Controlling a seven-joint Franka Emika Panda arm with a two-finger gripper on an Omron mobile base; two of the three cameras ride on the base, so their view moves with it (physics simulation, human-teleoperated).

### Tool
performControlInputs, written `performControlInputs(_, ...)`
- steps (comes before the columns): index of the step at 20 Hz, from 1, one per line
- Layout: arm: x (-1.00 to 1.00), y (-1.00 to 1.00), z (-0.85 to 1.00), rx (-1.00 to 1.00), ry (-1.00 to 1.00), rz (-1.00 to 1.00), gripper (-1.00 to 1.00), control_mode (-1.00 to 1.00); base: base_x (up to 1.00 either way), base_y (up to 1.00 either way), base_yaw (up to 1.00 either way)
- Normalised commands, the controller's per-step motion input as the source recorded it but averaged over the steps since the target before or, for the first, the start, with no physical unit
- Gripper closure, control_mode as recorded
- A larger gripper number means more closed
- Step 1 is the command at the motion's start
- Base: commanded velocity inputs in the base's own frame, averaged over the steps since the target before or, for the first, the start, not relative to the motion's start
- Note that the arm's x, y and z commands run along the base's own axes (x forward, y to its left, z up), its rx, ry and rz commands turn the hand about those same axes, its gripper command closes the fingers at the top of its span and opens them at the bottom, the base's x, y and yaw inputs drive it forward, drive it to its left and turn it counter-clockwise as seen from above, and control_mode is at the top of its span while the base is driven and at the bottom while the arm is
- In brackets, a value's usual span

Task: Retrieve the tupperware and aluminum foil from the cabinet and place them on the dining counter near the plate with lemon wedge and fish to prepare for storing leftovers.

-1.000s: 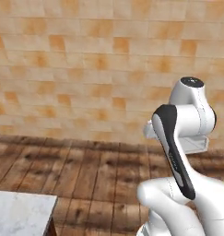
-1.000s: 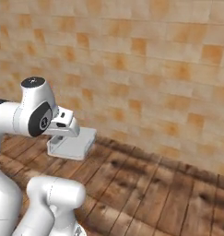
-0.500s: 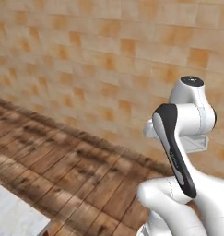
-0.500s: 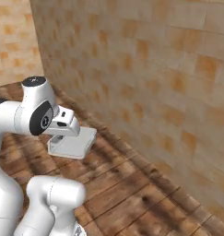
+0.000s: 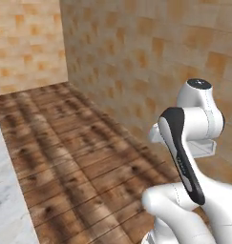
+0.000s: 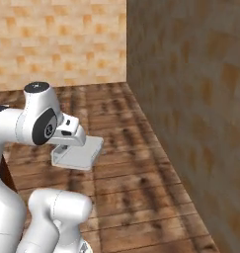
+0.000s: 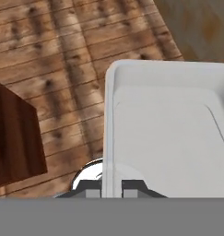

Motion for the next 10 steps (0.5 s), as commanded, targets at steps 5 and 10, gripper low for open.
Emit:
performControlInputs(5, 0.0, 0.0, 0.0, 0.0, 0.0, 0.0, 1.0, 1.0, 1.0, -0.26, 0.7)
performControlInputs(10, 0.0, 0.0, 0.0, 0.0, 0.0, 0.0, 1.0, 1.0, 1.0, -0.27, 0.69)
